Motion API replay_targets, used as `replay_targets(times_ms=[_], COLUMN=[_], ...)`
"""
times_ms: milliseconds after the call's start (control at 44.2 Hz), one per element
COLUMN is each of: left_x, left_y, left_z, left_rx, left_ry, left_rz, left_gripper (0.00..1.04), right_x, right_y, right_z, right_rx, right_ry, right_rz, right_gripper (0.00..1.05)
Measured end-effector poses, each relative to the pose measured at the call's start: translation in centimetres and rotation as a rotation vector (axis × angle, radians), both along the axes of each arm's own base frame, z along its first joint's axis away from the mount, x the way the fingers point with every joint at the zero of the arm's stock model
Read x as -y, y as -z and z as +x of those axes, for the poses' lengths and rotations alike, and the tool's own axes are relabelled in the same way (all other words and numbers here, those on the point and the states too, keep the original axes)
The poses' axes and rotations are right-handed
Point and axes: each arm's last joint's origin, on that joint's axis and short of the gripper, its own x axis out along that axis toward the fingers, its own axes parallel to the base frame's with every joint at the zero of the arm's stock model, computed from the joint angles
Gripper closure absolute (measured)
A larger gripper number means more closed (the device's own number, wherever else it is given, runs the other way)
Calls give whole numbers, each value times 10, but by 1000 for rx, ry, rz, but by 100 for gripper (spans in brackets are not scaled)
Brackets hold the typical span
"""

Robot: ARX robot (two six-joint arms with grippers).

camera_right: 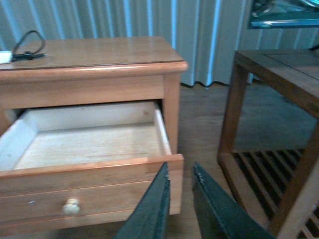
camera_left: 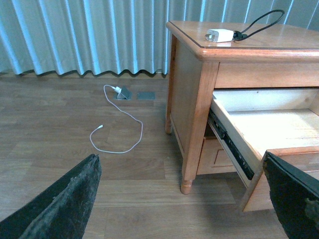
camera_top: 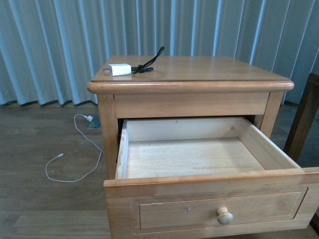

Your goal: Put charger into drawer

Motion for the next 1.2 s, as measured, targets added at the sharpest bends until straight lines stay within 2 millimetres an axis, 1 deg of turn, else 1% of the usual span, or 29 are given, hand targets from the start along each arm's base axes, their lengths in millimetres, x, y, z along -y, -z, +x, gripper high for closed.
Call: replay_targets(times_ms=[68,91,204,294,340,430,453,475,543,589,611,657,725,792,815,838,906,951,1019,1042,1064,1132,1200], left_x=[0,0,0,0,0,0,0,0,1,-1,-1,-2,-3,0,2,4,11,15,26,29,30,39,52], left_y=[0,0,0,0,0,0,0,0,-12,-13,-13,-12,-14,-29,-37,-41,-58,-64,-73,-75,-76,-82,-91], left_z=[0,0,0,0,0,0,0,1,6,11,14,21,33,56,68,75,107,124,165,174,178,204,237], left_rx=[0,0,0,0,0,0,0,7,126,145,141,126,91,84,85,85,57,39,-30,-48,-57,-112,-170], left_ry=[1,1,0,0,0,0,-2,-30,-310,-423,-448,-462,-431,-345,-299,-277,-168,-121,-6,20,28,107,189], left_rz=[0,0,0,0,0,0,0,-9,-151,-200,-211,-224,-220,-213,-197,-185,-134,-95,-21,-8,-5,31,70], left_gripper=[6,6,6,6,6,6,6,6,6,6,6,6,6,6,6,6,6,6,6,6,6,6,6], right_x=[-2,-2,-2,-2,-2,-2,-2,-2,-2,-2,-2,-2,-2,-2,-2,-2,-2,-2,-2,-2,-2,-2,-2], right_y=[1,2,3,3,3,3,3,3,3,3,3,3,3,3,3,3,3,3,3,3,3,3,3], right_z=[-1,-1,-2,-2,-2,-2,-2,-2,-2,-2,-2,-2,-2,-2,-2,-2,-2,-2,-2,-2,-2,-2,-2], right_rx=[5,6,4,4,4,4,4,4,4,4,4,4,4,4,4,4,4,4,4,4,4,4,4], right_ry=[-18,-16,-12,-13,-13,-13,-13,-13,-13,-13,-13,-13,-12,-13,-12,-13,-13,-13,-13,-13,-12,-13,-13], right_rz=[-3,-5,-5,-5,-5,-5,-5,-5,-5,-5,-5,-5,-5,-5,-5,-5,-5,-5,-5,-5,-5,-5,-5], right_gripper=[102,101,84,63,54,40,35,31,15,7,6,8,9,8,8,8,8,8,8,8,8,8,8])
